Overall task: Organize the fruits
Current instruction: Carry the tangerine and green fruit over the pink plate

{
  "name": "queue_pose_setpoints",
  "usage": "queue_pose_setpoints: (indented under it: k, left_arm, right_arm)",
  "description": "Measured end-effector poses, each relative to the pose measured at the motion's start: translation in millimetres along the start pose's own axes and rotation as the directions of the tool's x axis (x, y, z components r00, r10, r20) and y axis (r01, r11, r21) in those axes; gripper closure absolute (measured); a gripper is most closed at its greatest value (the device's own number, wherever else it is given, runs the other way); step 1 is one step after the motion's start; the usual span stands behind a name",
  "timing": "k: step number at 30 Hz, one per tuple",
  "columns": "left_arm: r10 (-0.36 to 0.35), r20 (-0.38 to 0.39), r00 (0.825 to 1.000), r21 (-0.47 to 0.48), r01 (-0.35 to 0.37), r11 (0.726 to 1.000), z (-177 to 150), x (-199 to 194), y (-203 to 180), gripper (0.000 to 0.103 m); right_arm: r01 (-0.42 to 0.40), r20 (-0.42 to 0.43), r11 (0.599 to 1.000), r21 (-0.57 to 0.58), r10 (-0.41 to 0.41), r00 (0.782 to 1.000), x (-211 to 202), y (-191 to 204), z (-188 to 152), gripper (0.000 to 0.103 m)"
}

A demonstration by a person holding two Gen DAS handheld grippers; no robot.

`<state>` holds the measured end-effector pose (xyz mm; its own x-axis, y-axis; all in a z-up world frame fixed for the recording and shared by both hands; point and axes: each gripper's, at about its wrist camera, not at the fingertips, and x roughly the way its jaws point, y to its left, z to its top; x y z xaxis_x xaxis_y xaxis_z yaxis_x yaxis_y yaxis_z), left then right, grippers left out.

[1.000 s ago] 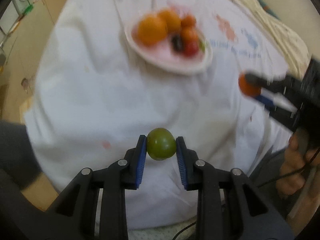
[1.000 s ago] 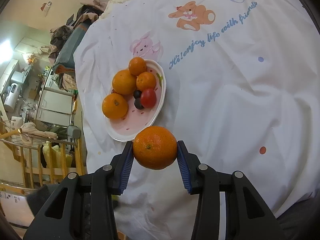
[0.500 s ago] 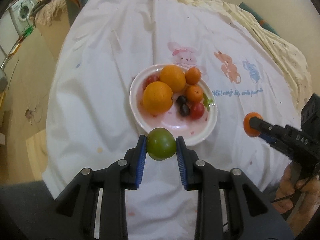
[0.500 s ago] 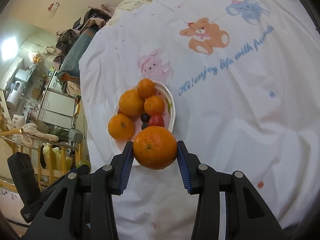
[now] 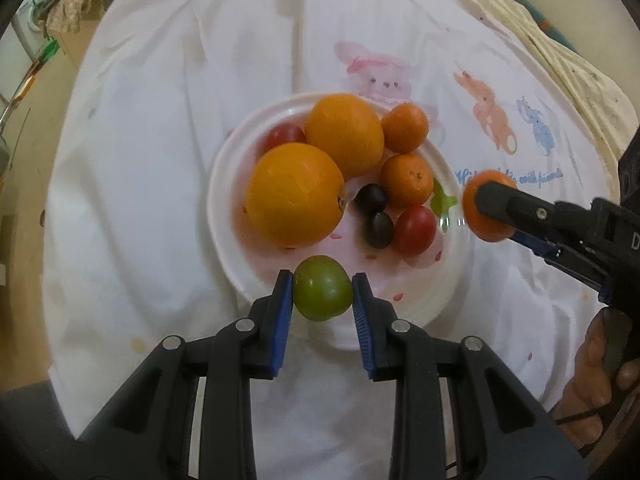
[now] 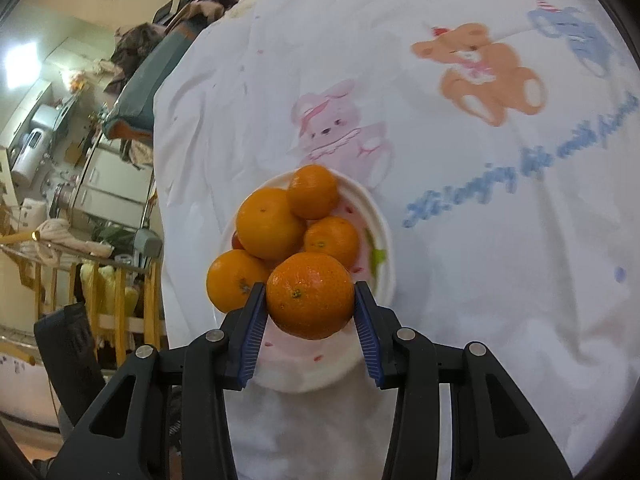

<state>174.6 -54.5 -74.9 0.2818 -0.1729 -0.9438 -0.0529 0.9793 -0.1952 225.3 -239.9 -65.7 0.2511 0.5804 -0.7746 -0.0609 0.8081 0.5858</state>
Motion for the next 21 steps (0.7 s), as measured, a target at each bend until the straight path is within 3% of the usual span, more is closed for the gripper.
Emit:
queue_pose_setpoints:
  k: [8,13,16,17,18,19,21]
  left_arm:
    - [0.025,-0.015,1.000,0.030,-0.024,0.999,1,16,-10,0.077]
    - [0.021,-0.020,1.000,0.024,-0.021,0.999,2,18,-11,0.077]
    - [0.017,-0.024,1.000,0.038,-0.016,0.999,2,19,-13,0.077]
    - [0.022,-0.021,1.000,0.044,-0.021,0.999,1,19,-13,0.077]
    - [0.025,-0.020,0.999,0.046,-0.024,0.999,1,19,-13,0.077]
    - [0.023,-0.021,1.000,0.045,-0.022,0.999,0,19,-13,0.077]
    - [0.024,-0.024,0.999,0.045,-0.023,0.999,0,19,-13,0.077]
  right_arm:
    - [-0.050,-0.045,0.999,-0.010,0.050,0.998,25,6,10,0.058]
    - [-0.158,-0.072,0.985,0.069,0.162,0.984,31,2,12,0.056]
    - [-0.117,-0.066,0.992,0.040,0.119,0.991,29,4,12,0.055]
    - [-0.116,-0.067,0.992,0.044,0.119,0.991,29,4,12,0.050]
    - [-0.124,-0.067,0.991,0.056,0.127,0.990,28,4,12,0.032]
    - [-0.132,-0.060,0.989,0.069,0.137,0.989,27,3,12,0.026]
    - [-0.131,-0.041,0.990,0.058,0.134,0.990,24,6,12,0.023]
